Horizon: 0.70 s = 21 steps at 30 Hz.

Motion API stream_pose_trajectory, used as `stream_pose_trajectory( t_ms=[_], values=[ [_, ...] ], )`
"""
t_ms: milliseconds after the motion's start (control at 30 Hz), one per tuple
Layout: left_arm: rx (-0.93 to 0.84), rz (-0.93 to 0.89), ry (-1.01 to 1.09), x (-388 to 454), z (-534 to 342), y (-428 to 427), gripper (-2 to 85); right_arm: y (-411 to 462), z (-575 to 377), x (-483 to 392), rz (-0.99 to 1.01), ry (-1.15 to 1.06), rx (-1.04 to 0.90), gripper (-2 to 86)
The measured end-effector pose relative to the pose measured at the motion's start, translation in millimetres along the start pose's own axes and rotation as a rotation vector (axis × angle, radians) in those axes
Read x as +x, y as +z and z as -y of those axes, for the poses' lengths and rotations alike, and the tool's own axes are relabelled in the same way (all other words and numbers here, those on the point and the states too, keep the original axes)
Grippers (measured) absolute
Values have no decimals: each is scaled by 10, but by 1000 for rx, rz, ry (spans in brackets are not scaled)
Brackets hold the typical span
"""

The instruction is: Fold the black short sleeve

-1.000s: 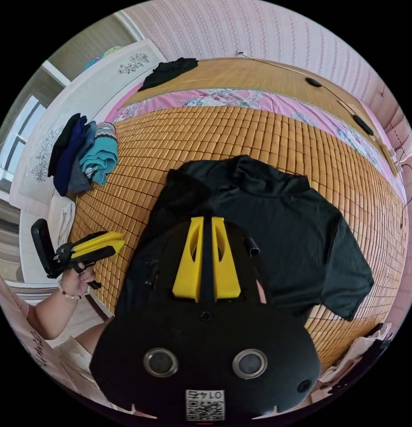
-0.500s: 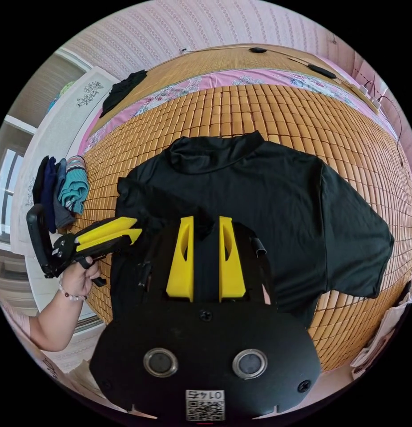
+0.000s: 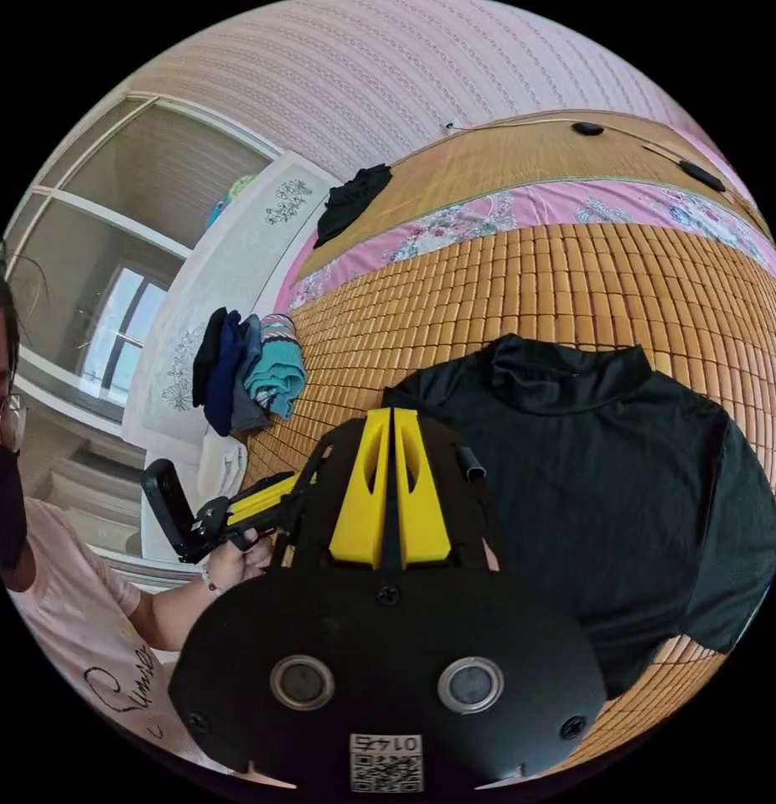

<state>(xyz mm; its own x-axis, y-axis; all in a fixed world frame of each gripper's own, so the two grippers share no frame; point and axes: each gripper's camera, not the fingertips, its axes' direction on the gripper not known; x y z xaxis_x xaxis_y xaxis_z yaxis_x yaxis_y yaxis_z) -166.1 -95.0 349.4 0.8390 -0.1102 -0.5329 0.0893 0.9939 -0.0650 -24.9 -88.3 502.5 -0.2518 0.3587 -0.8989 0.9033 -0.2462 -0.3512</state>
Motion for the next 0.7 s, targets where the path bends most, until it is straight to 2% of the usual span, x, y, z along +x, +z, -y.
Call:
stream_pose_trajectory(
  t_ms=[167,400,700],
  values=[
    [108,147,-177,-675,-392,-710,-10,994,388,-669,99,-141,-71,0],
    [65,169,-360,-1470,-695,-752,-10,2664,577,-1196,-53,-299,-360,0],
    [2,147,-536,-1933,-1053,-596,-10,3348,451,-1595,-158,-394,-471,3]
  ],
)
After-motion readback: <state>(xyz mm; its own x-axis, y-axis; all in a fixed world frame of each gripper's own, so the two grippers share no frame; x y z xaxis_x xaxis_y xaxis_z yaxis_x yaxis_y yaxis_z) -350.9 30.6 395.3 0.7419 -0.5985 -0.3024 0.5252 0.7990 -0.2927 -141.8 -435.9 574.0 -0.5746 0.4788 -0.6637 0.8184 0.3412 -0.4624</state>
